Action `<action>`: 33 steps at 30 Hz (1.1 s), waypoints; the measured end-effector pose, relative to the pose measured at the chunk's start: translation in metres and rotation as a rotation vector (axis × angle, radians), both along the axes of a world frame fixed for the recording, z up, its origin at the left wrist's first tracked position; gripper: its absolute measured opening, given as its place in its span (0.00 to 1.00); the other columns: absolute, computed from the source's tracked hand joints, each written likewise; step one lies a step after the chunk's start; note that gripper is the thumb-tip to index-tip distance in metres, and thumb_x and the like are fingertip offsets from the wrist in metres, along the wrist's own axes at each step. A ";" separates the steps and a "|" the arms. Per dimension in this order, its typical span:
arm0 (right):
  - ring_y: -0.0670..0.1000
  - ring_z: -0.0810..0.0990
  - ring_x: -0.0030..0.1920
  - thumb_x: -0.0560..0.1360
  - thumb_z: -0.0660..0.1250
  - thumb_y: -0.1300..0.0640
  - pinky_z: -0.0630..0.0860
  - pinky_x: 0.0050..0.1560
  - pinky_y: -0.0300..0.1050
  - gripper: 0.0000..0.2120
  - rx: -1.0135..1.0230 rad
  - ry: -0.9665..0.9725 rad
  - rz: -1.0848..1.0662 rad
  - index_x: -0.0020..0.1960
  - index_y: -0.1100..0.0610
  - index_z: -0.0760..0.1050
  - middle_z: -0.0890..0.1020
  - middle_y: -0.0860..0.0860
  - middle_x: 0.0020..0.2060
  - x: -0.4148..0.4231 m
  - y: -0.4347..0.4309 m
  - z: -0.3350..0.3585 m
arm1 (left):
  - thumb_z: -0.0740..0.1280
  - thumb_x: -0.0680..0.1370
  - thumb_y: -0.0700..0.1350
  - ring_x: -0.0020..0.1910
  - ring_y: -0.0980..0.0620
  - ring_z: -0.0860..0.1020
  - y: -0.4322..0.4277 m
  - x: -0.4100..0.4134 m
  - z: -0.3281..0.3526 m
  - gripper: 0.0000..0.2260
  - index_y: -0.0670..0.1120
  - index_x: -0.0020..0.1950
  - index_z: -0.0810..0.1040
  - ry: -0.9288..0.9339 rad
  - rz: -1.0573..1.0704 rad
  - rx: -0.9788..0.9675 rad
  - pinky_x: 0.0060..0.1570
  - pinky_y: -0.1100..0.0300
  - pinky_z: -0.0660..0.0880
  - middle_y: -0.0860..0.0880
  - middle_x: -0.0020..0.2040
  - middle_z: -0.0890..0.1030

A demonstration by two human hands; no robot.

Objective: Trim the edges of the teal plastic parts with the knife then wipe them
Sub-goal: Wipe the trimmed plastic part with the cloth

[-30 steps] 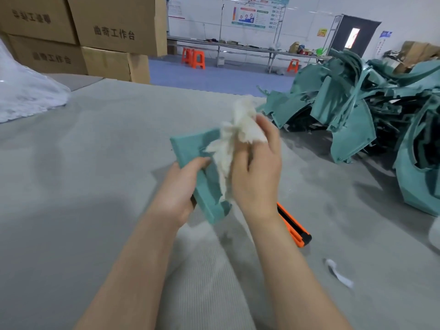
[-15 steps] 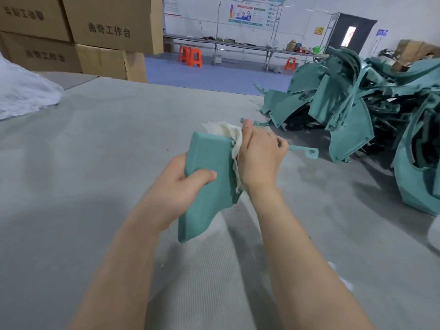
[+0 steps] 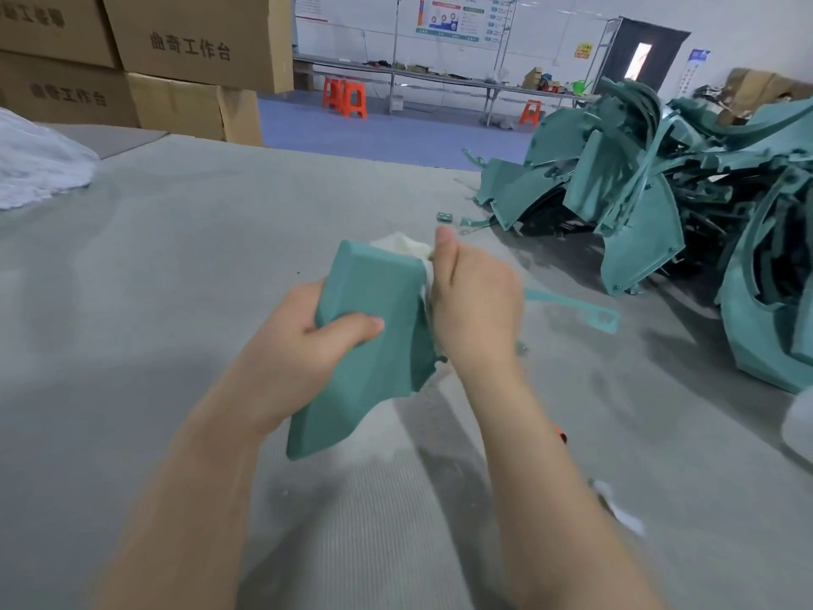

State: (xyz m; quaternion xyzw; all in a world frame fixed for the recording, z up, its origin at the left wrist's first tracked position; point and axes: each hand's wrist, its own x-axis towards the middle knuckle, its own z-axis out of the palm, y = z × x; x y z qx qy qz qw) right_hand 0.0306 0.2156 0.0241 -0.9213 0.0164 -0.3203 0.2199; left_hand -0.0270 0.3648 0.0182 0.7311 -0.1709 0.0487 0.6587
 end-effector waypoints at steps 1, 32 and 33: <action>0.60 0.73 0.40 0.84 0.46 0.52 0.58 0.42 0.49 0.23 0.016 -0.002 0.039 0.41 0.57 0.73 0.81 0.59 0.40 -0.004 0.005 0.002 | 0.65 0.69 0.46 0.34 0.54 0.79 0.000 -0.001 0.001 0.07 0.46 0.43 0.78 0.005 -0.008 0.006 0.33 0.64 0.73 0.51 0.34 0.80; 0.50 0.84 0.45 0.74 0.66 0.44 0.80 0.49 0.42 0.19 1.555 0.448 0.564 0.54 0.59 0.78 0.84 0.56 0.46 -0.020 -0.029 0.005 | 0.66 0.72 0.38 0.76 0.49 0.58 -0.041 0.015 -0.018 0.34 0.52 0.76 0.60 -0.568 0.125 0.851 0.73 0.47 0.55 0.54 0.76 0.61; 0.51 0.84 0.45 0.72 0.68 0.46 0.81 0.49 0.45 0.21 1.515 0.471 0.608 0.55 0.61 0.77 0.85 0.56 0.46 -0.021 -0.026 0.003 | 0.67 0.73 0.41 0.77 0.51 0.53 -0.043 0.016 -0.022 0.34 0.53 0.76 0.59 -0.509 0.099 0.918 0.74 0.45 0.52 0.56 0.77 0.57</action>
